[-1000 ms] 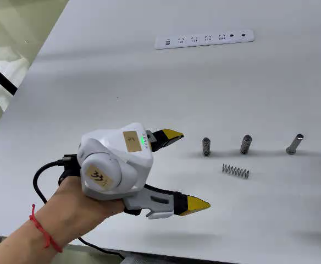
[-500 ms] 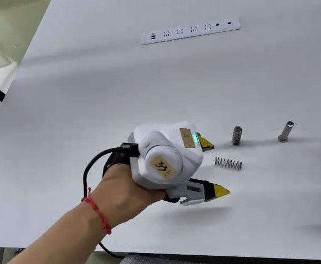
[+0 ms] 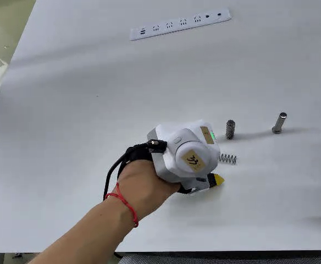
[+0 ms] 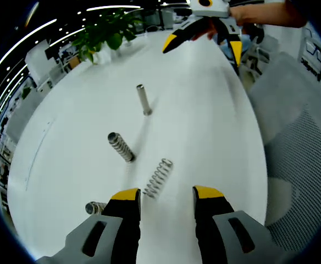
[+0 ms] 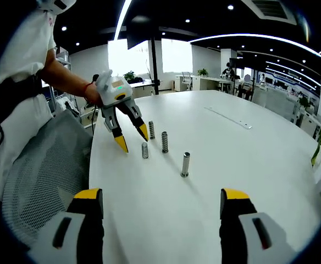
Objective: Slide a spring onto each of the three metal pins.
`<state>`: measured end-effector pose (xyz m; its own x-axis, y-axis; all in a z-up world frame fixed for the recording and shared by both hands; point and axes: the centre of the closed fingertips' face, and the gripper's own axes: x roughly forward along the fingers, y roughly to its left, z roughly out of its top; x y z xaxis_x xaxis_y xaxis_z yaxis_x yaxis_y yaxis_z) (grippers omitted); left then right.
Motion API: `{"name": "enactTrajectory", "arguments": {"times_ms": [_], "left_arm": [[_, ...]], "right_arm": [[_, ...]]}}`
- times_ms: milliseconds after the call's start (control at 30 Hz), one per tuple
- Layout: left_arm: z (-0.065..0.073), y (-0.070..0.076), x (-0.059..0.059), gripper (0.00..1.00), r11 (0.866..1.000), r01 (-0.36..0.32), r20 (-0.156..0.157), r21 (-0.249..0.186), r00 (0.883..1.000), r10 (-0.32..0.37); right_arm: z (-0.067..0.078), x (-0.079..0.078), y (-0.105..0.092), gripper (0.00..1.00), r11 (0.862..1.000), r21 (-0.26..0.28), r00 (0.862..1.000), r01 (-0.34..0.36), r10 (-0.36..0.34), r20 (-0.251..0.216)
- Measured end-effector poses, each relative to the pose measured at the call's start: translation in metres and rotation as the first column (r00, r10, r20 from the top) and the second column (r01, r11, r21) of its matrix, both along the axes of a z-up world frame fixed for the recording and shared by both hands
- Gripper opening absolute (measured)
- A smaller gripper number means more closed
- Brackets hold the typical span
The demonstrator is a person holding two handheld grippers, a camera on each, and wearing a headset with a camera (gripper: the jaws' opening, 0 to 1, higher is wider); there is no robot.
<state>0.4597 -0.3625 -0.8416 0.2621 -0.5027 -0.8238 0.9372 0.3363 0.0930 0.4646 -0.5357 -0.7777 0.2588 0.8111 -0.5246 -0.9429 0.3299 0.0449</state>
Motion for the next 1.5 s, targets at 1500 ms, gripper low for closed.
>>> {"name": "enactTrajectory", "arguments": {"times_ms": [1500], "left_arm": [[-0.012,0.006,-0.012,0.11,0.999,-0.005,-0.049,0.052,0.999,0.007]], "right_arm": [[0.001,-0.004,-0.008,0.86,1.000,-0.007,1.000,0.027,-0.027,0.004]]}}
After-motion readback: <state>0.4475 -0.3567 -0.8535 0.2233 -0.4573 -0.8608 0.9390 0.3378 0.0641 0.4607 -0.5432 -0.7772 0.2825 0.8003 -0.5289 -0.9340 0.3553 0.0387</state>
